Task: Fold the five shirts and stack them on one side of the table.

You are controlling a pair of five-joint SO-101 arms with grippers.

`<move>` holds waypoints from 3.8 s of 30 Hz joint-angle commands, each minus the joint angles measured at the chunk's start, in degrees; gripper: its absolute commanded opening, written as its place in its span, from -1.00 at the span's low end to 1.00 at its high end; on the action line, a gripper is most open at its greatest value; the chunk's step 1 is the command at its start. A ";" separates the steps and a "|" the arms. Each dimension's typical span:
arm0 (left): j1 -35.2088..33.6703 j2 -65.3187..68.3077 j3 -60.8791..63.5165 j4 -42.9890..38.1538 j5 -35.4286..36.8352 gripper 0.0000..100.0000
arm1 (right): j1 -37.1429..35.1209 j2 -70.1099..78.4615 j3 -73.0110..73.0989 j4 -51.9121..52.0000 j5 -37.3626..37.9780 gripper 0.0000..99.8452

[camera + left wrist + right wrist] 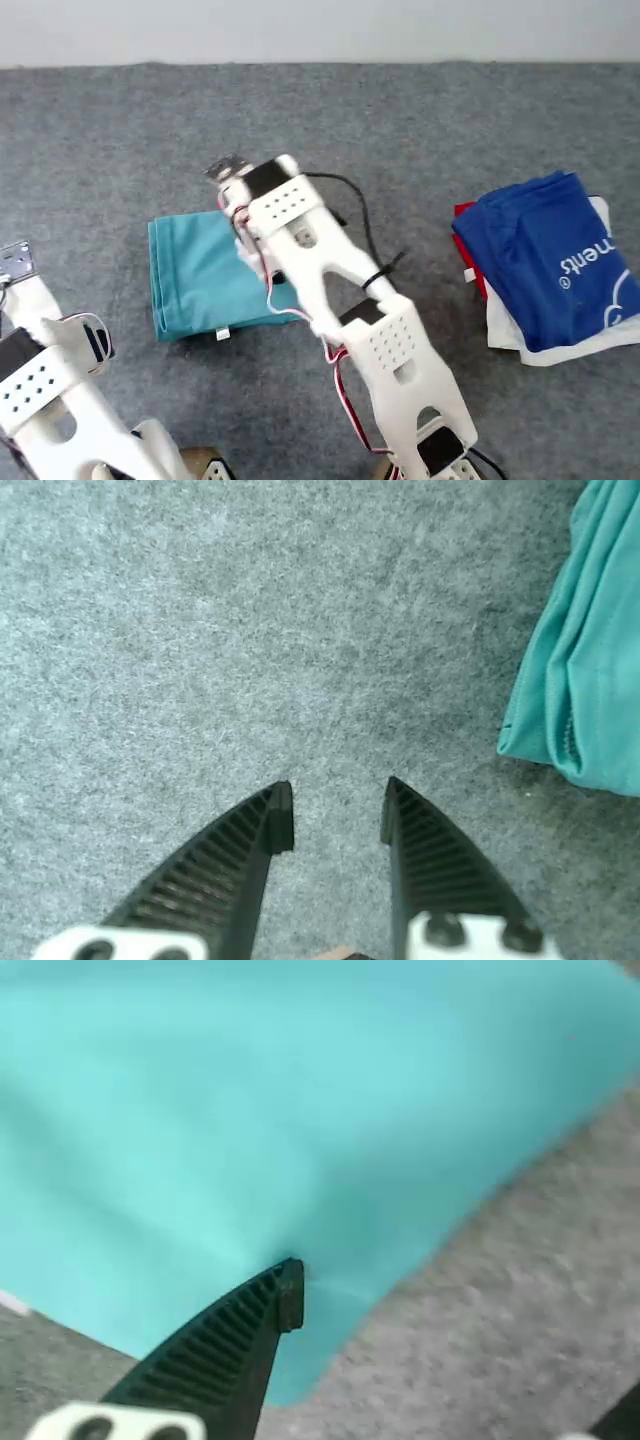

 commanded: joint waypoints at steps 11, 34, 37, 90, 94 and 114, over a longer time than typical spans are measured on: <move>0.26 -0.62 0.13 -0.88 -0.09 -0.68 | -0.48 8.40 -0.62 -11.30 -0.62 0.01; 0.26 -0.62 0.13 -0.88 -0.09 -0.68 | -0.75 9.54 -1.23 -11.47 -0.35 -0.96; 0.26 -0.62 0.13 -0.88 -0.09 -0.68 | 1.10 9.63 -6.95 -8.92 -0.53 -0.97; 0.26 -0.62 0.13 -0.88 -0.09 -0.68 | 41.54 -23.60 -17.05 3.30 -12.48 -0.98; 0.26 -0.62 0.13 -0.88 -0.09 -0.68 | 44.70 -29.49 -12.04 3.12 -12.40 -0.98; 0.35 -0.62 0.13 -0.88 -0.09 -0.68 | 60.97 -40.31 -8.88 3.30 -12.22 -0.98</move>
